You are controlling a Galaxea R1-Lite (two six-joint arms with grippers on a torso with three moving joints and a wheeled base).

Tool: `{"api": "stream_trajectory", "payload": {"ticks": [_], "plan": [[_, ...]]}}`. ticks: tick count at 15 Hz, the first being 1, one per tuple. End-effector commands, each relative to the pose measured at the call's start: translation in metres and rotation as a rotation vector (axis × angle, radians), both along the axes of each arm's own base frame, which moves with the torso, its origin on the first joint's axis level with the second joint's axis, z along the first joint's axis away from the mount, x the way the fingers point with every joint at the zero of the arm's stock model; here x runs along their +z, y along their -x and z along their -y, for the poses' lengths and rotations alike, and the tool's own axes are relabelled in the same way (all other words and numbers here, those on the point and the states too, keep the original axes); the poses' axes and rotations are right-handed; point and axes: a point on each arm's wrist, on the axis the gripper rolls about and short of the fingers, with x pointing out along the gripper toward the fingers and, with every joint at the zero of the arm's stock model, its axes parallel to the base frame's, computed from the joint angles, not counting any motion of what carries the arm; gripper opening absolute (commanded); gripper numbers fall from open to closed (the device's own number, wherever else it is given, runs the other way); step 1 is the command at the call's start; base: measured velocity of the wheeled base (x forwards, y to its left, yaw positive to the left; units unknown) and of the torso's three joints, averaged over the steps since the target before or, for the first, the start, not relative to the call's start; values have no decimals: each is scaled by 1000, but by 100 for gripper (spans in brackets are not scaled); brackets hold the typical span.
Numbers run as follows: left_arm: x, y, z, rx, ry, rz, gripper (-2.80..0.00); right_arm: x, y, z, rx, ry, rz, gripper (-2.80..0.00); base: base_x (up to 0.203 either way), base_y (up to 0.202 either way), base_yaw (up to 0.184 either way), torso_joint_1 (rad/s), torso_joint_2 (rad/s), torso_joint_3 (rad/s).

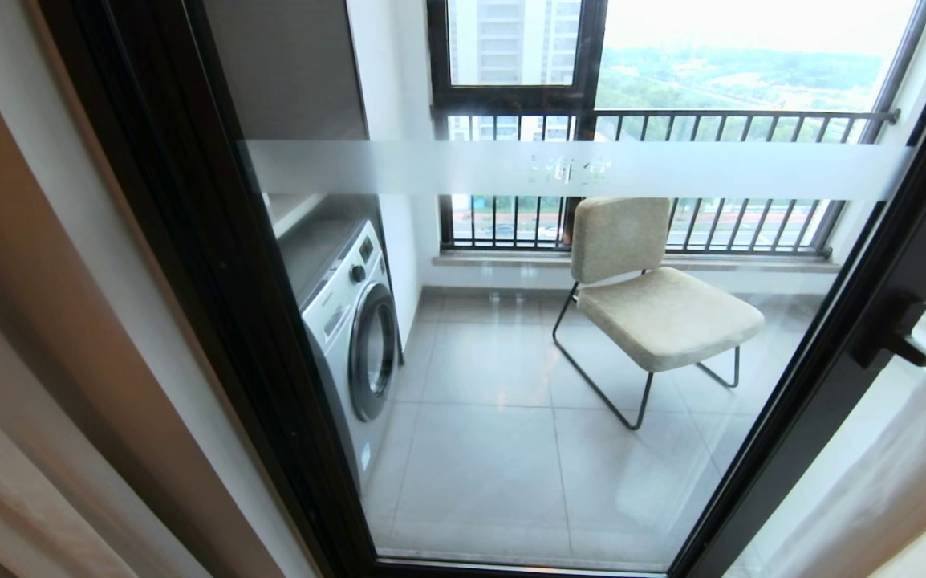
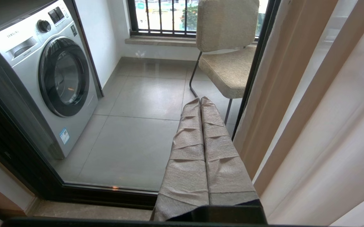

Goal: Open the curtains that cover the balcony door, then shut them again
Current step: Close the inner curtains on both sides

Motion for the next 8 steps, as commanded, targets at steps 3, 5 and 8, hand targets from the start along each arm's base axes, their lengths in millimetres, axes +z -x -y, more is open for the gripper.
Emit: {"api": "stream_trajectory", "payload": {"ticks": [3,5,8], "plan": [[0,0,0,1,0,0,-280,0,0,0,0,1,2,-280,0,0,0,0,0,0],[0,0,0,1,0,0,-280,0,0,0,0,1,1,-280,0,0,0,0,0,0],[0,0,0,1,0,0,-280,0,0,0,0,1,1,-280,0,0,0,0,0,0]]}}
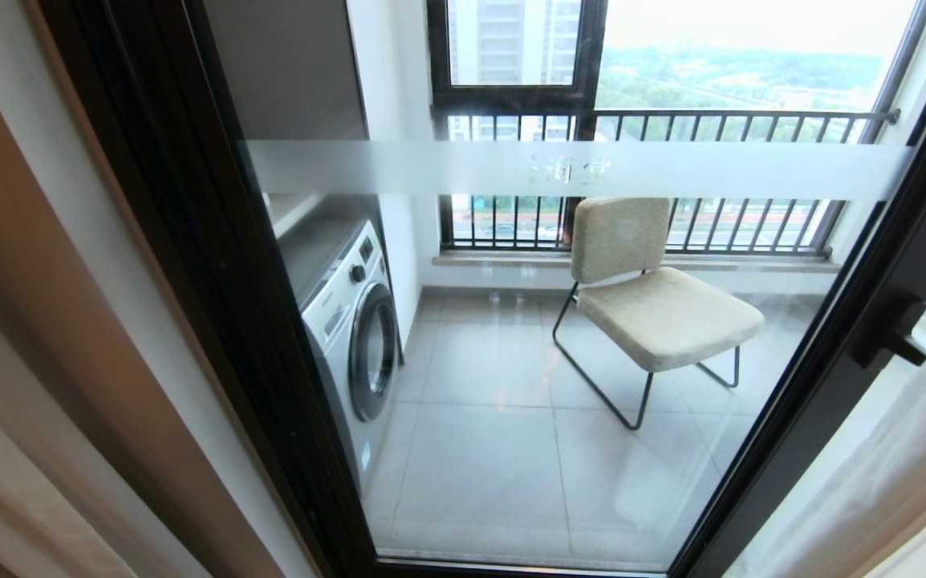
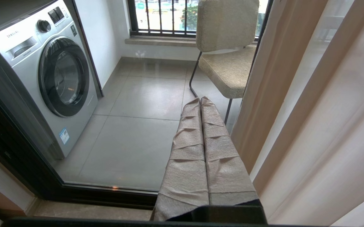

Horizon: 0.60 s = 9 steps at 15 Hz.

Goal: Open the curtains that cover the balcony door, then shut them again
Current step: Close the inner curtains on both sides

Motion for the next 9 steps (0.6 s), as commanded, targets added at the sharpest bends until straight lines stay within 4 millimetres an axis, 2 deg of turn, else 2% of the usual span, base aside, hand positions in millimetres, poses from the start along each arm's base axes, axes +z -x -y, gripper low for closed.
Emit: {"api": "stream_trajectory", "payload": {"ticks": [1,9], "plan": [[0,0,0,1,-1,0,-280,0,0,0,1,1,2,-280,0,0,0,0,0,0],[0,0,0,1,-1,0,-280,0,0,0,1,1,2,-280,0,0,0,0,0,0]]}}
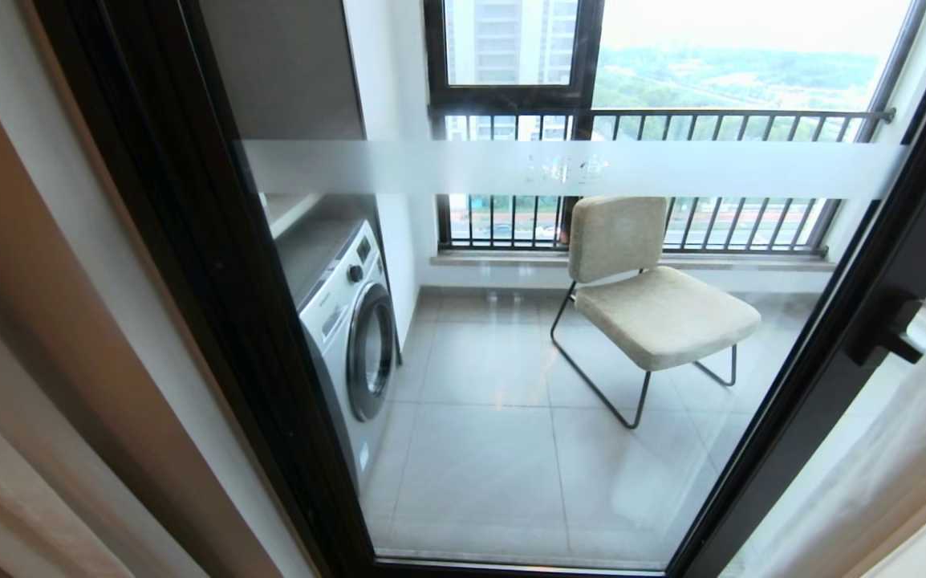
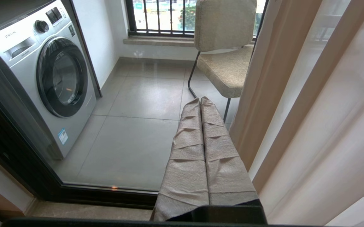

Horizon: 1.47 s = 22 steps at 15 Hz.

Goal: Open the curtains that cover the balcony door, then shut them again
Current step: Close the inner curtains on both sides

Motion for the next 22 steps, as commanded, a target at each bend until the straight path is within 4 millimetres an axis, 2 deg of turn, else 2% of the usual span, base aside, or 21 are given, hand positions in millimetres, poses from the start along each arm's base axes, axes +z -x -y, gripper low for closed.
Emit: {"api": "stream_trajectory", "payload": {"ticks": [1,12,22], "plan": [[0,0,0,1,0,0,-280,0,0,0,1,1,0,-280,0,0,0,0,0,0],[0,0,0,1,2,0,-280,0,0,0,1,1,0,-280,1,171,-1,2,1,1],[0,0,0,1,2,0,-280,0,0,0,1,1,0,-280,0,9,0,0,1,0]]}}
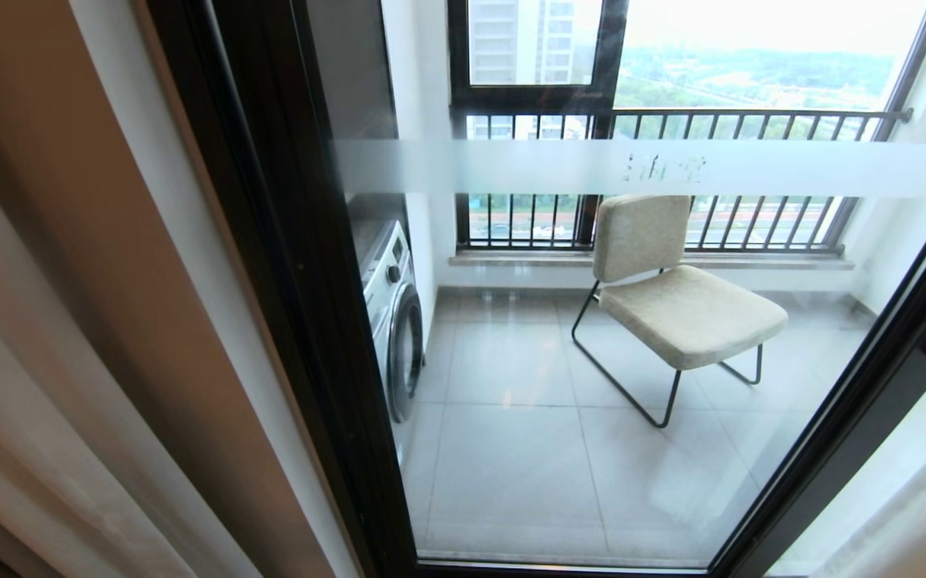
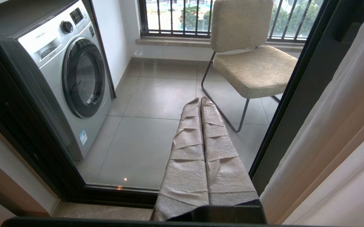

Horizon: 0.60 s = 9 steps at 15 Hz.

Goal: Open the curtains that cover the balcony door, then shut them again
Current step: Close the inner curtains on both sides

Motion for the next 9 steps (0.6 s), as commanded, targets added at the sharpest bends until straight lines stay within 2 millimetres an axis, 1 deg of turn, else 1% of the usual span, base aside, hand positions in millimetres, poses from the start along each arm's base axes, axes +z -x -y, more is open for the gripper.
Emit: {"api": "stream_trajectory", "payload": {"ticks": [1,9], "plan": [[0,0,0,0,1,0,-280,0,0,0,0,1,0,-280,0,0,0,0,0,0],[0,0,0,1,1,0,-280,0,0,0,0,1,0,-280,0,0,0,0,0,0]]}}
